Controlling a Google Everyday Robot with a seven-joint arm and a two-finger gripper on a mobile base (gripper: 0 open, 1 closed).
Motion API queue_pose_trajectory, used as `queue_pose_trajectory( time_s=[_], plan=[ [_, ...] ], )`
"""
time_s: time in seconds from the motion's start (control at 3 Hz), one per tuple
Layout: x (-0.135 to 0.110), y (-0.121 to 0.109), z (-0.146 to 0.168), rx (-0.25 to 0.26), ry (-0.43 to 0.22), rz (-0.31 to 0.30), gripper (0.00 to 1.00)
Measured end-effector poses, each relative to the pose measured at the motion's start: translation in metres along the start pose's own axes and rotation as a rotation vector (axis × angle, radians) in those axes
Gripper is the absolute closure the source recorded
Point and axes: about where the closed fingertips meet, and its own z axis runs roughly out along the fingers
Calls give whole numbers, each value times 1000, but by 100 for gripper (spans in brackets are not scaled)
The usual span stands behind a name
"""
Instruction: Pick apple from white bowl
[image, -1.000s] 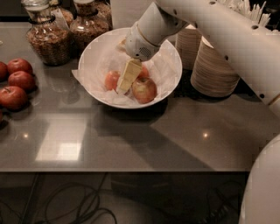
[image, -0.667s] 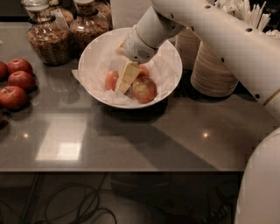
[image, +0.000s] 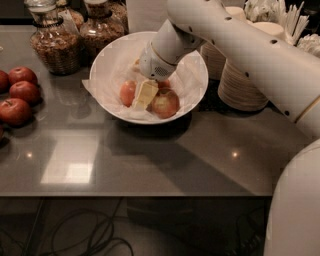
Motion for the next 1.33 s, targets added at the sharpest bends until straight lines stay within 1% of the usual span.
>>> queue_pose_trajectory(
  time_s=[0.33, 0.67, 1.33],
  plan=[
    [3, 7, 9, -20, 5, 3, 16],
    [3, 10, 13, -31, 5, 5, 35],
    [4, 12, 16, -38, 5, 10, 82]
  ],
)
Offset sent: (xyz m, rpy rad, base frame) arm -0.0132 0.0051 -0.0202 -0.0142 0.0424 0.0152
